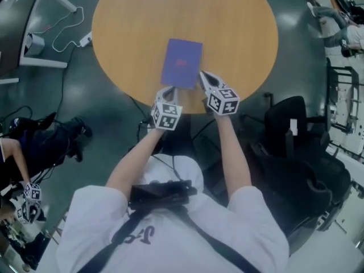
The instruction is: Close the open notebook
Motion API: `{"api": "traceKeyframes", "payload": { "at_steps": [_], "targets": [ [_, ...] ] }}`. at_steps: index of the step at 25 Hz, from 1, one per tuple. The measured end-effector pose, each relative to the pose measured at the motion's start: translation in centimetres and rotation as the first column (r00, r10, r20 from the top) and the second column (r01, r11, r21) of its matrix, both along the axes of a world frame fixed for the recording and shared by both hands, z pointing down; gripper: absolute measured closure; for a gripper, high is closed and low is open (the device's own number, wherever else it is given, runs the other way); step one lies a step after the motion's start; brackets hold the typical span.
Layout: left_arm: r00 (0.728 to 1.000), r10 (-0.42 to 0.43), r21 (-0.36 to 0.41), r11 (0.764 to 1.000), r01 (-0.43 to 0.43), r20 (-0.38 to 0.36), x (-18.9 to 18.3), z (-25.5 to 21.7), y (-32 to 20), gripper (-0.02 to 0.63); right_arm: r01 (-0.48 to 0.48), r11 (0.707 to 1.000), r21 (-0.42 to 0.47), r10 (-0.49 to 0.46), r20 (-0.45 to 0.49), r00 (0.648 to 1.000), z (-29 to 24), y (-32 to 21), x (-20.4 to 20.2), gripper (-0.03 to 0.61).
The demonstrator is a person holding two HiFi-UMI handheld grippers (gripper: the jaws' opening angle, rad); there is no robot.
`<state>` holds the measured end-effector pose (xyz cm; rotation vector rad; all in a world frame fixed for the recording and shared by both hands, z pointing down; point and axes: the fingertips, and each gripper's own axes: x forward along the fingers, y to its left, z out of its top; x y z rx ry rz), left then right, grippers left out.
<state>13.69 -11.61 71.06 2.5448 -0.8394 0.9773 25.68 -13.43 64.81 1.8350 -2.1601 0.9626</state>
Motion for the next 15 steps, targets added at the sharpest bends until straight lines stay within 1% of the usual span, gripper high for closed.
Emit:
{"api": "traceKeyframes", "payload": {
  "at_steps": [2,4,8,12,15],
  "targets": [
    [1.0,0.006,-0.018,1.0,-0.006,0.01,0.2,0.9,0.4,0.603,-0.055,0.998,-0.015,0.056,0.031,0.998,0.8,0.7,0.4,0.552],
    [1.0,0.014,-0.039,0.999,-0.013,0.023,0.2,1.6,0.9,0.603,-0.084,0.996,-0.026,0.085,0.051,0.995,1.4,1.5,0.5,0.552],
    [0.999,0.026,-0.049,0.999,-0.024,0.031,0.6,2.3,1.8,0.603,-0.085,0.996,-0.042,0.087,0.064,0.994,2.4,3.2,0.1,0.552],
    [0.999,0.039,-0.035,0.999,-0.039,0.009,0.5,1.5,1.8,0.603,-0.098,0.994,-0.048,0.102,0.072,0.992,2.5,4.0,-0.9,0.554],
    [1.0,0.025,-0.041,0.999,-0.025,-0.014,-0.2,0.5,1.5,0.603,-0.119,0.993,-0.028,0.121,0.09,0.989,1.7,4.2,-1.9,0.554]
  ]
}}
